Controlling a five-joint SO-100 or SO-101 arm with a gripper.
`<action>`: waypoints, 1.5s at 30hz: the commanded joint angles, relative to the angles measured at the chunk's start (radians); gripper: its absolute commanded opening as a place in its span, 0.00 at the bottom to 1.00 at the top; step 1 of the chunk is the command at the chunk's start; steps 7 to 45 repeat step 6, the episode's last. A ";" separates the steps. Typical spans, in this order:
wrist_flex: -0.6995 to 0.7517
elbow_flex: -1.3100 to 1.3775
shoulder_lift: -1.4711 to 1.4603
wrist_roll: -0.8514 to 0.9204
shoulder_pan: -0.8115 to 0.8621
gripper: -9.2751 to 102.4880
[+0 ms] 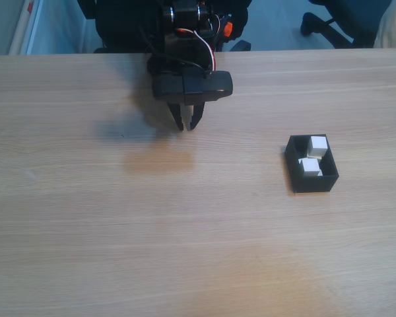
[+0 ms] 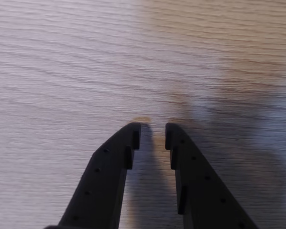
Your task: Pick blocks and place them in the box.
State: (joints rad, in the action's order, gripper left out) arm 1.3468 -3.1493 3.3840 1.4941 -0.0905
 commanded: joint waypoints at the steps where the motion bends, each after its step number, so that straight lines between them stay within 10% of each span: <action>1: 0.080 -0.061 0.026 0.003 0.000 0.12; 45: 0.080 -0.061 0.026 0.003 0.000 0.13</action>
